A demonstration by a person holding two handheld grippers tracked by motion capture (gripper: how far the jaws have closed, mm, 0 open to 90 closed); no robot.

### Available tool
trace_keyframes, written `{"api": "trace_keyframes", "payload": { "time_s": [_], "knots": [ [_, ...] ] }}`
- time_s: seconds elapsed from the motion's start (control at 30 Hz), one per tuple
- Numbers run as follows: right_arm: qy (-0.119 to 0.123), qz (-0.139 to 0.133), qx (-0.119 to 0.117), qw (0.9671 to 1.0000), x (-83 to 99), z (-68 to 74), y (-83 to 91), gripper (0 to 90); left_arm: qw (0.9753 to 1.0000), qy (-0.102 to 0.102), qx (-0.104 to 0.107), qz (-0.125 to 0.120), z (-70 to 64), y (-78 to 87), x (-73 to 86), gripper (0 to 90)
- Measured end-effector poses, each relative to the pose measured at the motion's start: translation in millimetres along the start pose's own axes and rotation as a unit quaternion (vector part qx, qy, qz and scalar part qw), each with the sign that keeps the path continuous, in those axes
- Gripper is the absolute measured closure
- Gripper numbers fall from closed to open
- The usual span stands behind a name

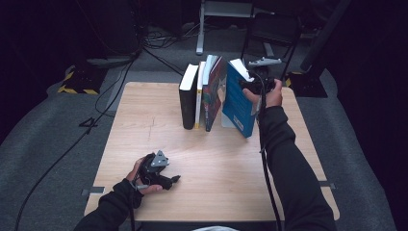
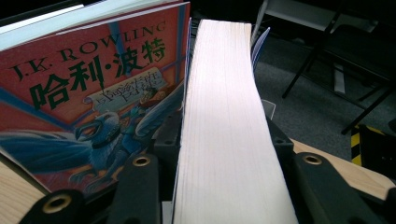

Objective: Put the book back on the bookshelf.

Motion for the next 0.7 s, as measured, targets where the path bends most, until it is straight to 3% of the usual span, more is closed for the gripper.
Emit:
{"api": "trace_keyframes", "payload": {
  "time_s": [0.37,0.7],
  "knots": [
    [-0.016,-0.03,0.004,0.9994,-1.3,-2.8,-16.3,59.5,1.0,-0.002,0.002,0.0,0.1,0.1,0.2,16.2],
    [-0.021,-0.042,0.002,0.9989,2.5,-2.1,-16.2,59.0,1.0,-0.002,0.002,0.0,0.0,0.2,0.2,16.2]
  ]
}}
Point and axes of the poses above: each handheld gripper's, and its own axes: y roughly backward along the jaws, x roughly out of its underside, z roughly to its left, the point moved 5 cm from there along -y, roughly forward along the jaws, and after that the axes turned 4 degrees about z, right-handed, at the moved point
